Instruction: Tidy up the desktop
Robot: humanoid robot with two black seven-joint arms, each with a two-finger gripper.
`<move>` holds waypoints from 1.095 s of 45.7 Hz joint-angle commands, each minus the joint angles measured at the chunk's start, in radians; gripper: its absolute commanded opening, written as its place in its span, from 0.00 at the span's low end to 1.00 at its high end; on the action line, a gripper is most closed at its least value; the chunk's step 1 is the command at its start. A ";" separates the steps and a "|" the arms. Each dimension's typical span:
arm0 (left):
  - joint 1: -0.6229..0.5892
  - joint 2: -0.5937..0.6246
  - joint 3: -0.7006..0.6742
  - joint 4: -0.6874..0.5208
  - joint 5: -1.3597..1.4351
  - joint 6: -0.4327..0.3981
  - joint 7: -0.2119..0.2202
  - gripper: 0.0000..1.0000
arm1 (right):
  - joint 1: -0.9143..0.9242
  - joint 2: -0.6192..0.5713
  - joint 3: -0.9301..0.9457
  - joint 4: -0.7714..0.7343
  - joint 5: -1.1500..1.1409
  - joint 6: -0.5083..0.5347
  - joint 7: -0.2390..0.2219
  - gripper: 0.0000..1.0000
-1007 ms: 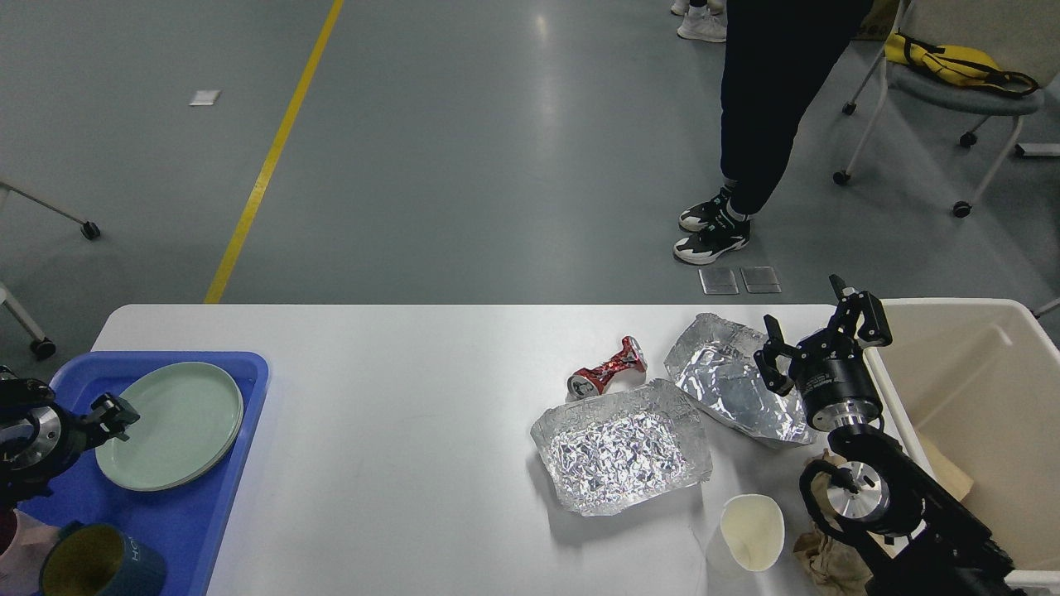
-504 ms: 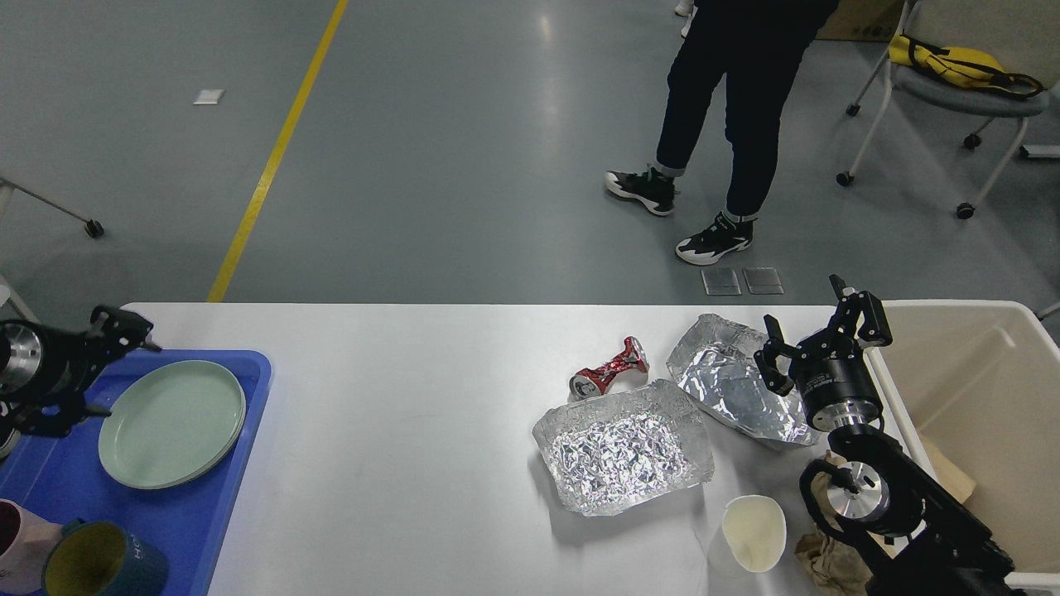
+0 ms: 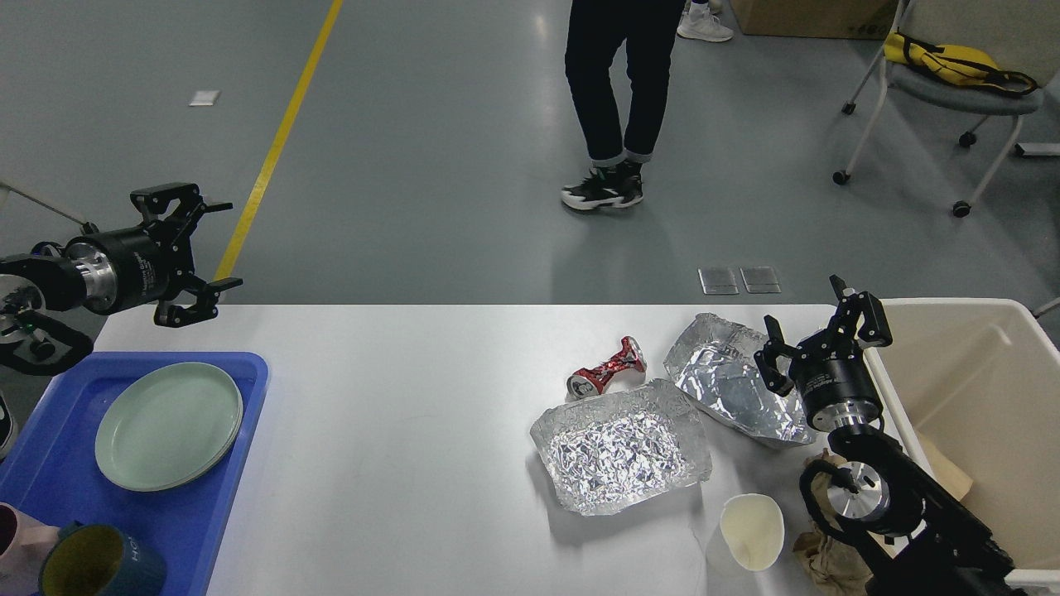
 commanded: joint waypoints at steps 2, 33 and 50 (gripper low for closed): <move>0.071 -0.132 -0.151 0.126 -0.005 0.000 -0.070 0.96 | 0.000 0.000 0.000 0.000 -0.001 0.000 0.001 1.00; 0.188 -0.394 -0.602 0.216 -0.004 -0.006 -0.240 0.96 | 0.000 0.000 0.000 0.002 0.000 0.000 0.000 1.00; 0.220 -0.460 -0.588 0.285 0.004 -0.063 -0.256 0.96 | 0.000 0.000 0.000 0.002 0.000 0.000 0.000 1.00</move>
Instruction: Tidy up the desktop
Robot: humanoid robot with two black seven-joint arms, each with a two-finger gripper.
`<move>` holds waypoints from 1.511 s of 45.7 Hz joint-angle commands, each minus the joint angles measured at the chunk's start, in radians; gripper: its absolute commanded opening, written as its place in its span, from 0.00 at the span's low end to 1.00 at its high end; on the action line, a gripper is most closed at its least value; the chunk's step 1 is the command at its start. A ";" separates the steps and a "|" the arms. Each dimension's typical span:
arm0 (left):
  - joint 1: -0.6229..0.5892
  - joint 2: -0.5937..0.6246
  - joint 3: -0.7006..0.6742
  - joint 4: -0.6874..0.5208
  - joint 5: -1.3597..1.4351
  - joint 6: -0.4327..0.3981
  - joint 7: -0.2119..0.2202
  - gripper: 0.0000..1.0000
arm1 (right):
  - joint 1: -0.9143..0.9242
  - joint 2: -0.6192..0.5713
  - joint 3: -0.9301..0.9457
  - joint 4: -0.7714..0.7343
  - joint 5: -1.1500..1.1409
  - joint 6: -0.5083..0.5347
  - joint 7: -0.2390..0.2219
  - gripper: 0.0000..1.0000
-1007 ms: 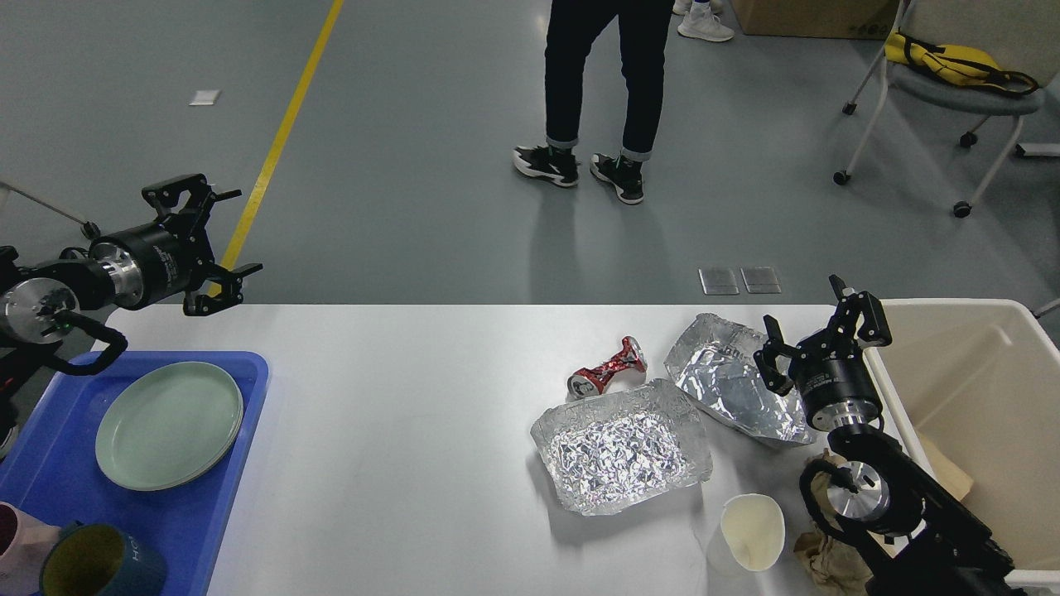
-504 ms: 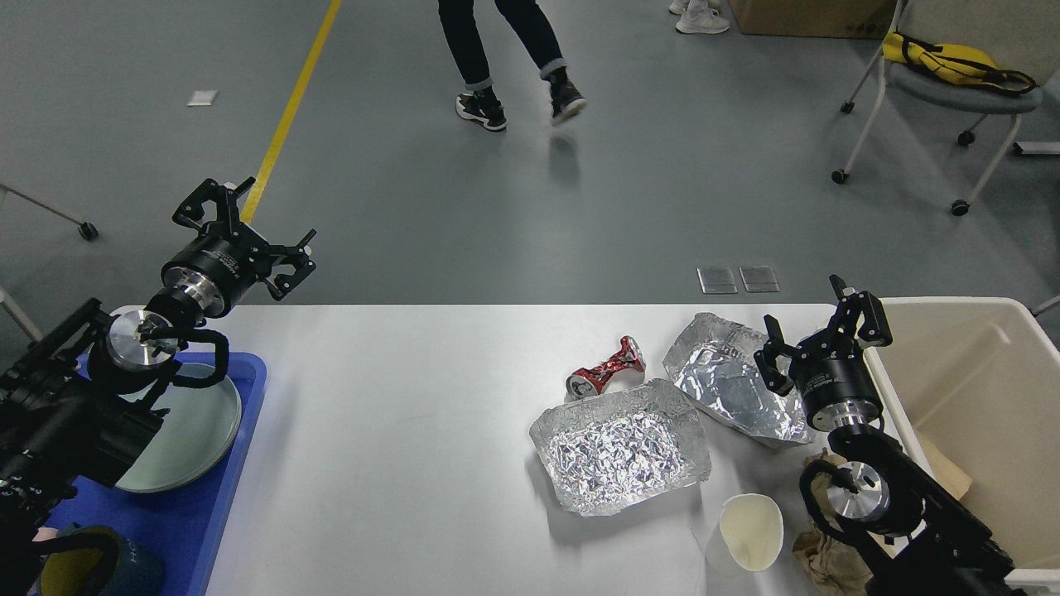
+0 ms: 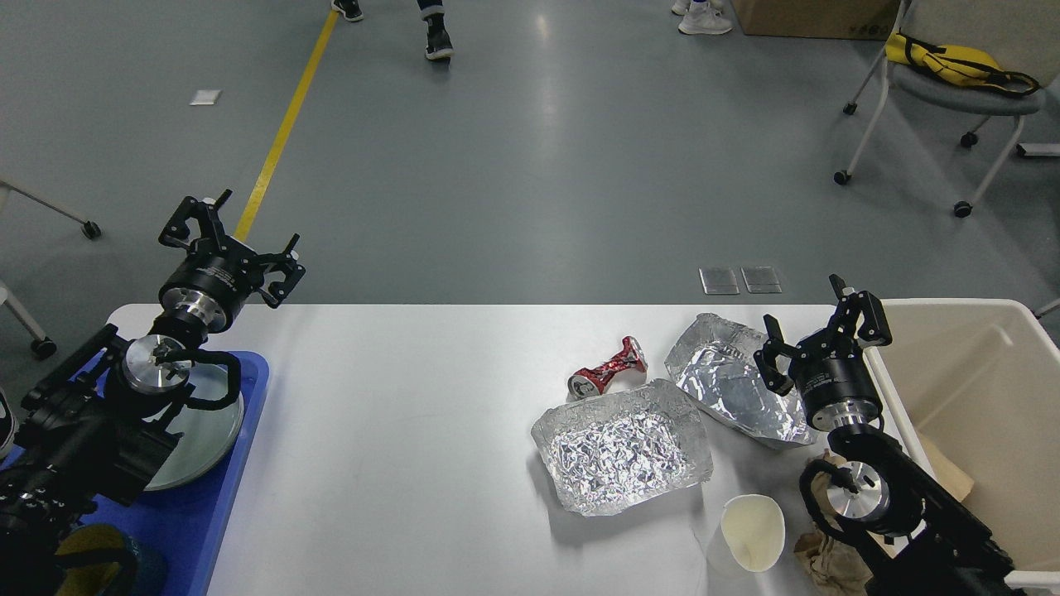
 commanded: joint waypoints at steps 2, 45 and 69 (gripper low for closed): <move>0.032 -0.050 0.003 0.006 0.003 -0.036 0.000 0.96 | -0.001 0.000 0.000 0.000 0.000 0.000 0.000 1.00; 0.111 -0.066 -0.012 0.005 0.004 -0.166 -0.089 0.96 | 0.000 0.000 0.000 0.000 0.000 0.000 0.000 1.00; 0.111 -0.066 -0.012 0.005 0.004 -0.166 -0.089 0.96 | 0.000 0.000 0.000 -0.002 -0.001 0.000 0.002 1.00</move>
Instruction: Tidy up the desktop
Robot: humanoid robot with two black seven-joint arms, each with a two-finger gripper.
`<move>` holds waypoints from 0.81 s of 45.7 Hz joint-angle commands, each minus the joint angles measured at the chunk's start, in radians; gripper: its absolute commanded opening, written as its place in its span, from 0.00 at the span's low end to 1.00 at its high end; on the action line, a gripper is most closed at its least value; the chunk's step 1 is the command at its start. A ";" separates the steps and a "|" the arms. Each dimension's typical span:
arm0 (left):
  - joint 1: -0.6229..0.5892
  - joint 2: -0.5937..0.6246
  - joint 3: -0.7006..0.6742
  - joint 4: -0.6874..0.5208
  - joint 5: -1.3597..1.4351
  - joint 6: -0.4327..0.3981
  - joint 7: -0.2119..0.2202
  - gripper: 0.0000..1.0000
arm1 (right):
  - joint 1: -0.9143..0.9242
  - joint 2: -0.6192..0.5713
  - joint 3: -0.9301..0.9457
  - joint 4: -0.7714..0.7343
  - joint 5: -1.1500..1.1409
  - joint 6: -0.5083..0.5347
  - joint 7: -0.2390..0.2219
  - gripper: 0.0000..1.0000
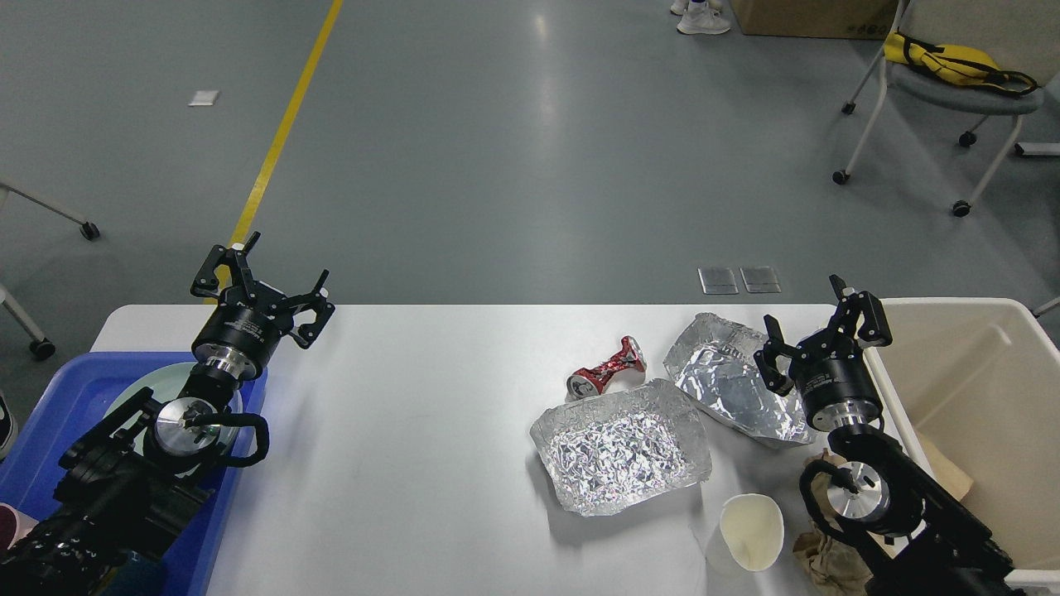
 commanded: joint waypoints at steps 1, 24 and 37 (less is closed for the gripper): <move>0.000 0.000 0.001 0.000 0.000 0.000 0.000 0.96 | 0.000 0.000 0.000 0.000 0.001 0.000 0.000 1.00; 0.000 0.000 0.001 0.000 0.000 0.000 0.000 0.96 | 0.000 0.000 0.000 0.000 -0.001 0.000 0.000 1.00; 0.000 0.000 0.001 0.000 0.000 0.000 0.000 0.96 | 0.000 0.000 0.002 0.000 0.001 -0.002 0.000 1.00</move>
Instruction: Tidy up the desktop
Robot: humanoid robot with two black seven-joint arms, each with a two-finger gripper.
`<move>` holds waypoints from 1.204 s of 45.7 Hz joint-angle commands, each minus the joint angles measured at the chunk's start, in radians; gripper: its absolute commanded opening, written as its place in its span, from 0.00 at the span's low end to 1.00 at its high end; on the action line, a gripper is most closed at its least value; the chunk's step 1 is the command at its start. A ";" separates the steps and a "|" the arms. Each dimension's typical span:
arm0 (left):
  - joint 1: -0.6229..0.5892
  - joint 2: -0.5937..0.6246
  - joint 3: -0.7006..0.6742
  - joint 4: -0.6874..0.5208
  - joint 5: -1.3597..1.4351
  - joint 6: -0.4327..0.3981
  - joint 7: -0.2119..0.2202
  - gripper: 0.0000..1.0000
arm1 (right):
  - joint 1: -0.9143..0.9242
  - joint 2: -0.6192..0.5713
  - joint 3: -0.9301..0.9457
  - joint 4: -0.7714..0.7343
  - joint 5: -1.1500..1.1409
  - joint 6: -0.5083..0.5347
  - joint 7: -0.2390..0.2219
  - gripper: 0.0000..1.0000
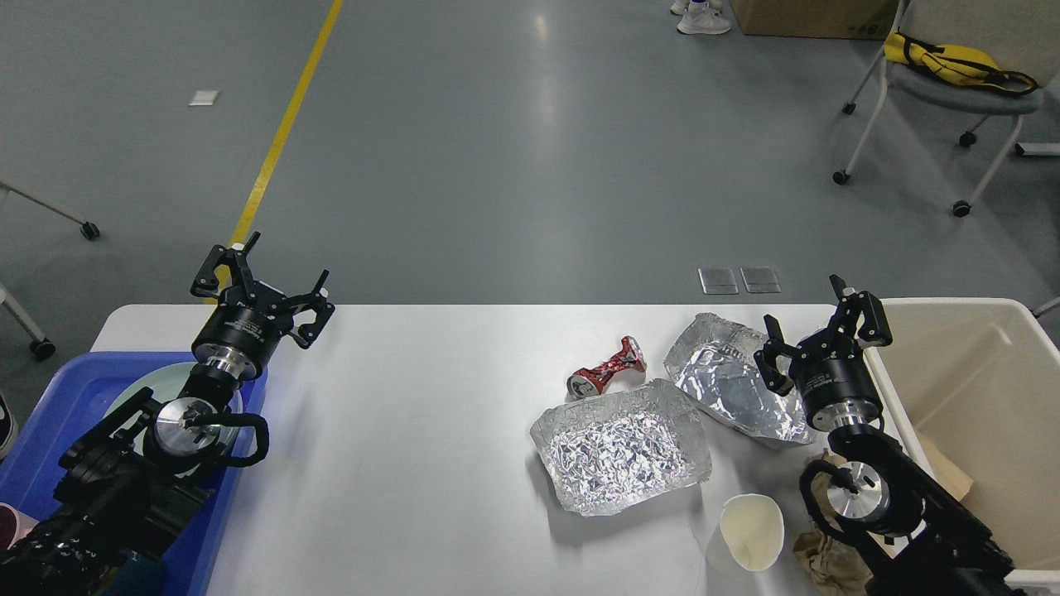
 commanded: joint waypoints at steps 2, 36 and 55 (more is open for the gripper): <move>0.000 0.000 0.000 0.000 0.000 0.000 0.000 0.96 | 0.000 0.000 0.002 0.000 0.001 -0.002 -0.003 1.00; 0.000 0.000 0.000 0.000 0.000 0.000 0.000 0.96 | 0.216 -0.120 0.034 -0.075 0.280 -0.012 -0.010 1.00; 0.000 0.000 0.000 0.000 0.000 0.000 0.000 0.96 | 0.471 -0.360 -0.395 -0.129 0.286 0.009 -0.007 1.00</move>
